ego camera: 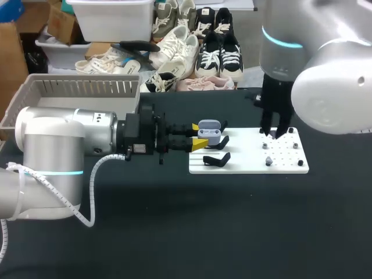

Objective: Pick up each earbud case from the left stands, insert the matching earbuds, close the lid, and place the case in the box.

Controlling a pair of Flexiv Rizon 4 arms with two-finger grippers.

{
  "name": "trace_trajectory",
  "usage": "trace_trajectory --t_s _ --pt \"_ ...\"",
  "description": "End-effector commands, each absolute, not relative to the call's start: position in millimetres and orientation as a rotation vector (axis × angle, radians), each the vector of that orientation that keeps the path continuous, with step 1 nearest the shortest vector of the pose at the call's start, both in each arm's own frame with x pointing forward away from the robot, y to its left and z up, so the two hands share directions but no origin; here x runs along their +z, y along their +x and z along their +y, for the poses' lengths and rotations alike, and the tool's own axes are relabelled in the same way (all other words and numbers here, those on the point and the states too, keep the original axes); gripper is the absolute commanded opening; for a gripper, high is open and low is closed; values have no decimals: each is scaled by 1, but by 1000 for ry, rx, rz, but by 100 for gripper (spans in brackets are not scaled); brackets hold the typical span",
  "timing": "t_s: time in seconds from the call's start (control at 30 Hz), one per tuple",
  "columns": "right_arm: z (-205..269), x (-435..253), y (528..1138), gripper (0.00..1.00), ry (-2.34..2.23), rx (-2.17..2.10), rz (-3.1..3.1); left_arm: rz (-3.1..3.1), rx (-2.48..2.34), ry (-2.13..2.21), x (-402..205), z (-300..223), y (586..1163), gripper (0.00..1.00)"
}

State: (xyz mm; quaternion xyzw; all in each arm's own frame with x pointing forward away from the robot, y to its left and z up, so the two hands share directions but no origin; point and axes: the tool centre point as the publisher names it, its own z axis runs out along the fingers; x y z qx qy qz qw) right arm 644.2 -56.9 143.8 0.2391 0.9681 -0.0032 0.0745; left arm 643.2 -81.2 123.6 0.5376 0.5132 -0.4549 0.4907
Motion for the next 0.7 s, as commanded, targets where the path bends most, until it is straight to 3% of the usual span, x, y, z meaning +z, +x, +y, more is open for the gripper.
trace_trajectory --t_s 0.03,0.7 --pt "-49 183 629 0 727 -23 2880 1244 -1104 1303 123 -81 643 0" --pt "35 234 612 0 524 -79 2949 1244 -1104 1303 123 -81 643 0"
